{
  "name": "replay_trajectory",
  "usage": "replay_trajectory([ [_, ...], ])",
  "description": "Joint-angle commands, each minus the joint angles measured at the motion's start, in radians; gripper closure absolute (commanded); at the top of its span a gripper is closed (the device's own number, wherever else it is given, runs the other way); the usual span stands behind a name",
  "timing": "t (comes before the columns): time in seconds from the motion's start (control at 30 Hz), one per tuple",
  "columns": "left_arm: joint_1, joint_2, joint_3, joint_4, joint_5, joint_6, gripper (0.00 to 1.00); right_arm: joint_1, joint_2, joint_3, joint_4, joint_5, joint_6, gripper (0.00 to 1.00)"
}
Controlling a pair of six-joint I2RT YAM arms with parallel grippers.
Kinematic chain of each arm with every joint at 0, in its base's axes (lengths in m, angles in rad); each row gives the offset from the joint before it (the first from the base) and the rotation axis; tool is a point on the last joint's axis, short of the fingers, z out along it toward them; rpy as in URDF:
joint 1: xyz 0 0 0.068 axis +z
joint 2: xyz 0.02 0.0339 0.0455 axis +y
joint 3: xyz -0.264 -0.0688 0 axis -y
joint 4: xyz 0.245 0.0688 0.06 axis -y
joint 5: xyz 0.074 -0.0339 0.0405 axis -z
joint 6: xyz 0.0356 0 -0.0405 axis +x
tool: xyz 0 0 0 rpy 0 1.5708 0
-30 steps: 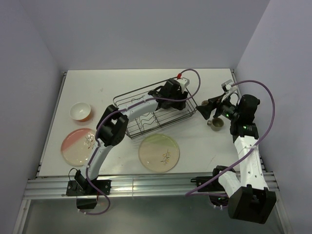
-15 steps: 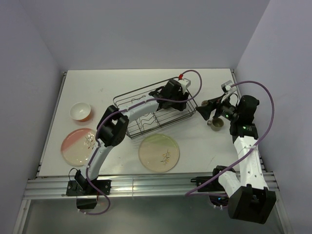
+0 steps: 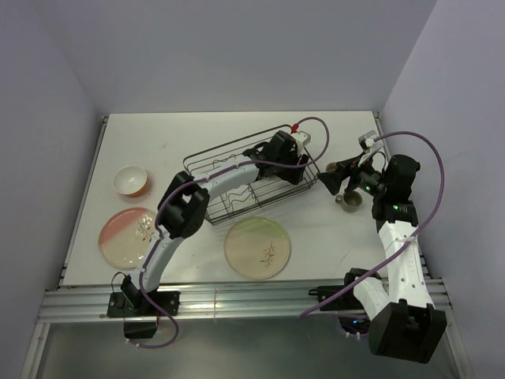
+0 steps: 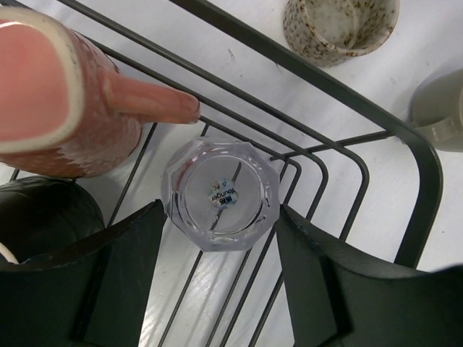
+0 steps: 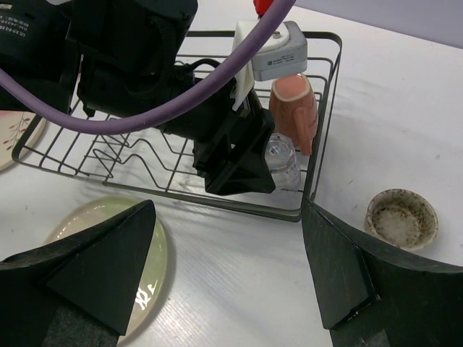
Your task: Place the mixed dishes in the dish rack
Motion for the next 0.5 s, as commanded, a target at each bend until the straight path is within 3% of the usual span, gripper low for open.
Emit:
replay_trajectory([
  [0.0,-0.012,-0.015,0.004,-0.009,-0.009,-0.005,0.30,-0.009,-0.022,-0.010,0.033,-0.006,0.004,0.11],
  [0.33,-0.013,-0.071,-0.036,0.014,-0.025,-0.022,0.21,-0.009,-0.023,-0.010,0.031,-0.007,-0.001,0.11],
  [0.37,-0.012,-0.077,-0.038,0.013,-0.030,-0.024,0.14,-0.009,-0.022,-0.010,0.031,-0.007,-0.001,0.11],
  [0.47,-0.013,-0.098,-0.048,0.013,-0.045,-0.025,0.11,-0.009,-0.023,-0.009,0.028,-0.009,-0.007,0.11],
])
